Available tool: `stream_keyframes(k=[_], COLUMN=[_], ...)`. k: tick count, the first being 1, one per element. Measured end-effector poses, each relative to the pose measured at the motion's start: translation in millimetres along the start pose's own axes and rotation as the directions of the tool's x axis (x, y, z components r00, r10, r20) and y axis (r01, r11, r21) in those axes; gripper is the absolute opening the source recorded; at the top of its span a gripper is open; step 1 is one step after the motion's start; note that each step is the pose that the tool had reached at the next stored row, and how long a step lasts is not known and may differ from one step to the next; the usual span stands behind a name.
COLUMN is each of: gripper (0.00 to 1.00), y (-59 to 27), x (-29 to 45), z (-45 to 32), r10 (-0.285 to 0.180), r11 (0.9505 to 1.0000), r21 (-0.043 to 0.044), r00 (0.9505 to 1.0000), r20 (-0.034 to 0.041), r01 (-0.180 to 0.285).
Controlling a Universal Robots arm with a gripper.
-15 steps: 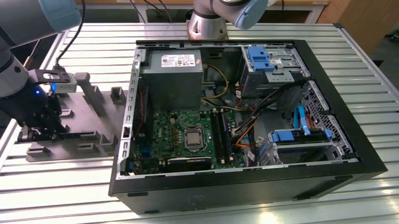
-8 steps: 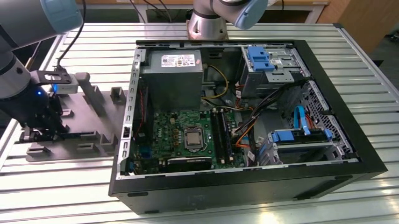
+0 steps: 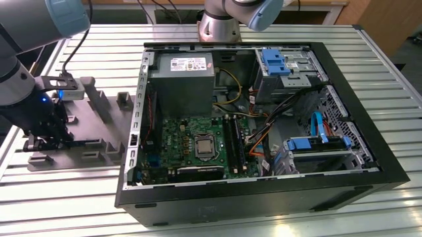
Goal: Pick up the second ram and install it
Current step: 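Pick up the second ram and move it above second insertion slot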
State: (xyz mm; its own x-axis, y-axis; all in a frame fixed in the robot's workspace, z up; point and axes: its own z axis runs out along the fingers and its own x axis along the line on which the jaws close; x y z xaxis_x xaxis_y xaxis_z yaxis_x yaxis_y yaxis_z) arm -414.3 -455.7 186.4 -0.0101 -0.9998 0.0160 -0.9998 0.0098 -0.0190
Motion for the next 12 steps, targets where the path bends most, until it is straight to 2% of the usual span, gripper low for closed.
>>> stream_keyframes(k=[12], gripper=[0.29], y=[-1.2], x=[0.0], z=[1.7], r10=[0.000], r11=[1.0000], r21=[0.0001], r00=[1.0000], r20=[0.0000], r01=[0.000])
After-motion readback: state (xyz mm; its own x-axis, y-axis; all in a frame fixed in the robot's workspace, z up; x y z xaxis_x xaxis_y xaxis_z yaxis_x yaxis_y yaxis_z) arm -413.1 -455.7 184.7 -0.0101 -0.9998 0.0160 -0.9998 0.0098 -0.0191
